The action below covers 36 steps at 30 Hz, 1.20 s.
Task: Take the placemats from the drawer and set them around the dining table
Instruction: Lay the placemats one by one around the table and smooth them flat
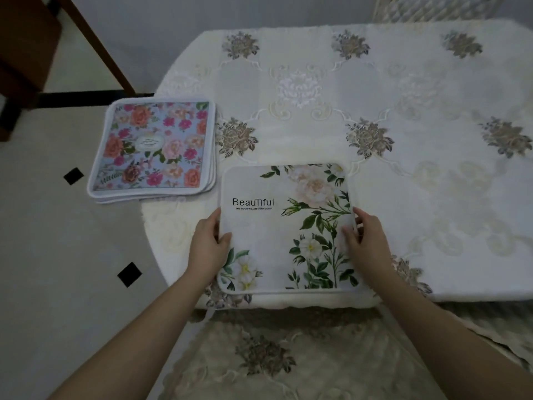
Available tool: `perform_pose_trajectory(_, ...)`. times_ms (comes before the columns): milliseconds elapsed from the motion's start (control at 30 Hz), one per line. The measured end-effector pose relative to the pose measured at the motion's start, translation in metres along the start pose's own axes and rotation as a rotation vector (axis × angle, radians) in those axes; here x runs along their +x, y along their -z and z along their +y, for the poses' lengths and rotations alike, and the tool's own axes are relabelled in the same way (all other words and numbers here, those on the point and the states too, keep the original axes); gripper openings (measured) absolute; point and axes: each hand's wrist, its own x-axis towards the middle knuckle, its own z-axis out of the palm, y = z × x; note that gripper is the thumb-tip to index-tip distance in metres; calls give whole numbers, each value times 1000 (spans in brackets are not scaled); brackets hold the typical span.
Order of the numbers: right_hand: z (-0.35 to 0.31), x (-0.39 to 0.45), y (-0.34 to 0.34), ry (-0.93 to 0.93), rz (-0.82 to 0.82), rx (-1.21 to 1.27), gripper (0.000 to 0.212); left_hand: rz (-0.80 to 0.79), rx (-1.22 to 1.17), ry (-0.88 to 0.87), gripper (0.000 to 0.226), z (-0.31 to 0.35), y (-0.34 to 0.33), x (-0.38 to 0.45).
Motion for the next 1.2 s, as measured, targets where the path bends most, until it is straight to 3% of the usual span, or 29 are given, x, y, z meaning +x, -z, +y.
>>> perform_pose_trajectory(167,2,6,2,32,-28,-264,49,137,105,-8,56,10,-2,-4)
perform_pose_trajectory(333,-33,24,-15,197,8,-215,43,203,192,-257,43,40,-19,12)
perform_pose_trajectory(433,-64,45,-39,325,-24,-177,42,123,298,-396,46,60,-36,39)
perform_pose_trajectory(533,-92,68,-64,375,-160,-144,47,54,390,-475,58,80,-46,71)
perform_pose_trajectory(600,-98,84,-80,393,-240,-225,50,29,462,-526,64,84,-48,92)
perform_pose_trajectory(700,-92,104,-96,467,-207,-371,59,-48,566,-582,63,73,-51,113)
perform_pose_trajectory(833,-86,110,-110,490,-84,-506,57,-44,607,-615,59,60,-57,119)
perform_pose_trajectory(1200,-40,108,-59,339,-105,-578,69,-20,667,-522,64,37,-35,115)
